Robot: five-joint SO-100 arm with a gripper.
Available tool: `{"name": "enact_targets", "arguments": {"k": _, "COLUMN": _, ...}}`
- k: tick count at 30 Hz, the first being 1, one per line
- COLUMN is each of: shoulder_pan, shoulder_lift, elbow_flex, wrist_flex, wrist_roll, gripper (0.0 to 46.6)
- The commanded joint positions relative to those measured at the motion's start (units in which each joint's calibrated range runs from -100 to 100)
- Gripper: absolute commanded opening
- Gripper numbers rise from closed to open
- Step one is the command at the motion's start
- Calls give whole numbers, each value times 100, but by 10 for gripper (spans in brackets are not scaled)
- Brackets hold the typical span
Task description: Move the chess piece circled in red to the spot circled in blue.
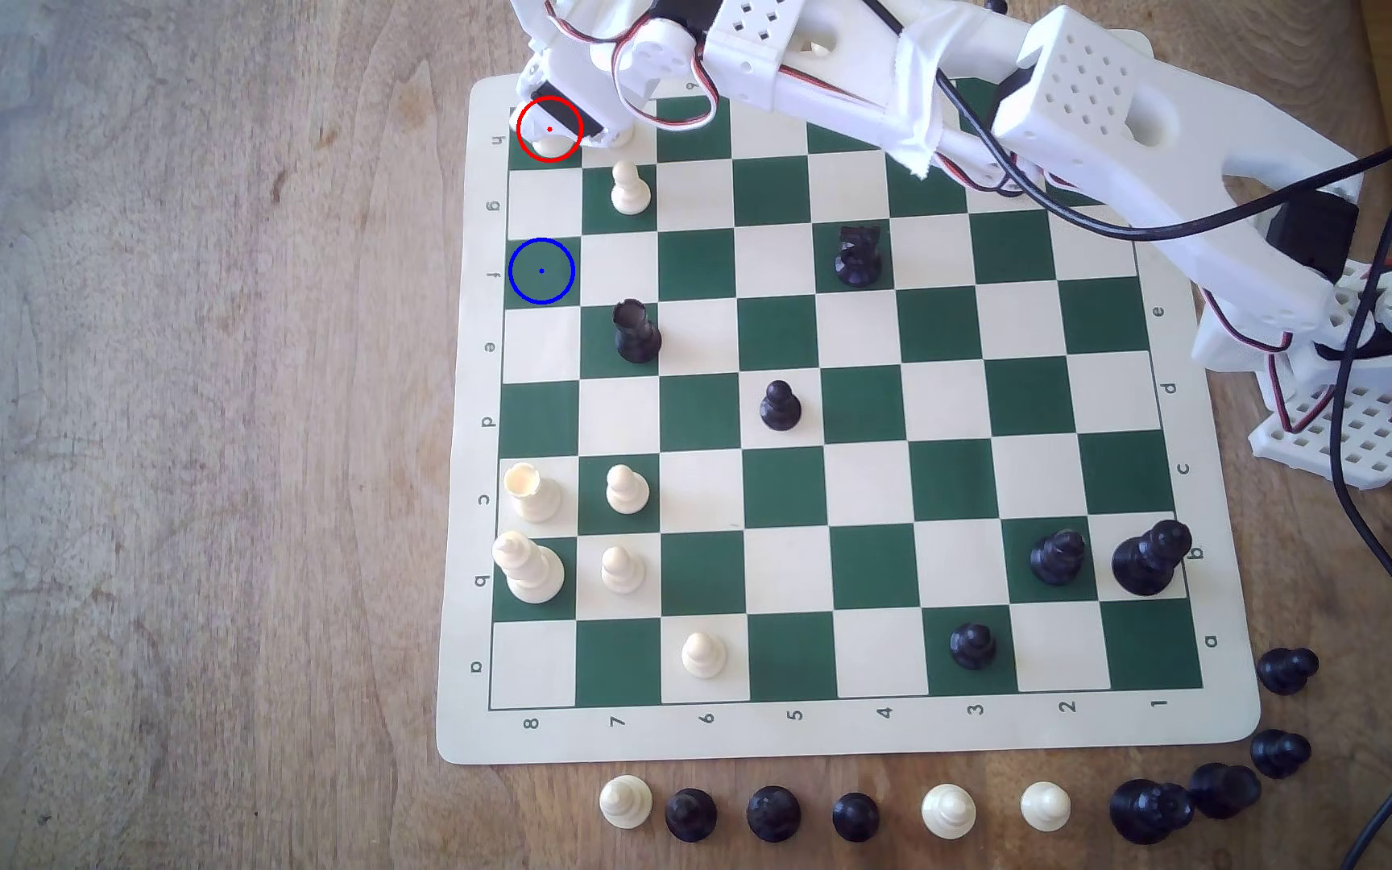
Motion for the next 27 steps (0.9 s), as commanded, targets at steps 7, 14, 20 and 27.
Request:
{"name": "enact_targets", "arguments": {"k": 7, "shoulder_pan": -4, "shoulder_lift": -1389, "elbow_flex": 156, "wrist_flex": -5, "wrist_roll": -24, "gripper": 17}}
{"name": "enact_targets", "arguments": {"k": 14, "shoulder_pan": -113, "shoulder_lift": -1899, "elbow_flex": 410, "wrist_flex": -21, "wrist_roll": -107, "gripper": 18}}
{"name": "enact_targets", "arguments": {"k": 20, "shoulder_pan": -457, "shoulder_lift": -2187, "elbow_flex": 918, "wrist_flex": -5, "wrist_roll": -225, "gripper": 21}}
{"name": "enact_targets", "arguments": {"k": 27, "shoulder_pan": -669, "shoulder_lift": -2442, "elbow_flex": 1842, "wrist_flex": -275, "wrist_roll": -391, "gripper": 21}}
